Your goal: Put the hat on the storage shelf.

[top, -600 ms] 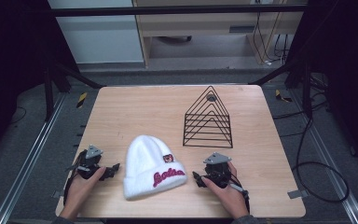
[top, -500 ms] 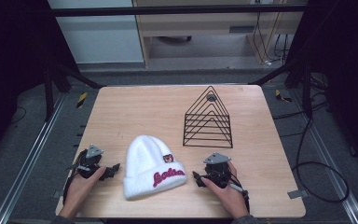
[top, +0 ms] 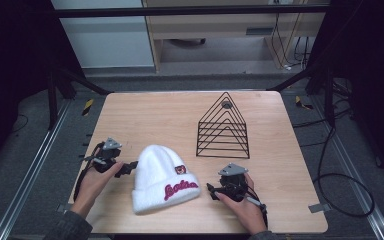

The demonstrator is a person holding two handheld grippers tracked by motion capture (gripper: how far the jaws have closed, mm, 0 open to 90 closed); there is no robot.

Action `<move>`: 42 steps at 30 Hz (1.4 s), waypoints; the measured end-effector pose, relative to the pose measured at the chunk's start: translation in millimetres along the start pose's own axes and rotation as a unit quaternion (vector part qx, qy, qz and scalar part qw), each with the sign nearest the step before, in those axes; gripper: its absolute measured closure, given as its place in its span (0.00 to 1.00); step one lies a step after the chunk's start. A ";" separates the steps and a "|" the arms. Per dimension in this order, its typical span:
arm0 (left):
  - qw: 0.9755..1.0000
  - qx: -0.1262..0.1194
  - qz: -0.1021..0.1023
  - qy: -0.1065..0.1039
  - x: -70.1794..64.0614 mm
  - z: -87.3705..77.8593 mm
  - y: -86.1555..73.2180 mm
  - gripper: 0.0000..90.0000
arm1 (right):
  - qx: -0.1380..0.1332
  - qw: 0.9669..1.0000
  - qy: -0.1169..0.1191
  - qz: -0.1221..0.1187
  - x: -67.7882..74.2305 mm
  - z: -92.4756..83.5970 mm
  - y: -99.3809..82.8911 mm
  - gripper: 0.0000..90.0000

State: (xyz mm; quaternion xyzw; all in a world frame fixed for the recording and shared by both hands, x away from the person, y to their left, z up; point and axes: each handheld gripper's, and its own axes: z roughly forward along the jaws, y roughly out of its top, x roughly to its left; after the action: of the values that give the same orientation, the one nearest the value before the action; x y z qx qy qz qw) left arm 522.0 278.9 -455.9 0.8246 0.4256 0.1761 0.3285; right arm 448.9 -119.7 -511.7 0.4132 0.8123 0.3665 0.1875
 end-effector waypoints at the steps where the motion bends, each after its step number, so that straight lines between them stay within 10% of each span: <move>1: 1.000 0.001 0.004 -0.002 -2.0 2.6 6.1 0.15 | 0.000 1.000 0.000 0.001 0.2 0.0 0.0 0.19; 15: 0.999 0.044 0.002 0.002 -8.2 48.7 30.4 0.35 | 0.000 1.000 -0.001 0.000 -0.1 0.0 0.0 0.19; 42: 0.998 0.060 0.010 -0.034 -16.2 54.0 25.5 0.92 | -0.001 1.000 -0.001 0.001 -0.1 0.2 0.1 0.19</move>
State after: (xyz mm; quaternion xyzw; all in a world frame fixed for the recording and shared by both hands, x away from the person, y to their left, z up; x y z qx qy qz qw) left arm 558.4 233.7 -477.4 0.8527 0.4156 0.1250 0.2907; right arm 449.1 -119.7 -511.8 0.4141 0.8116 0.3664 0.1886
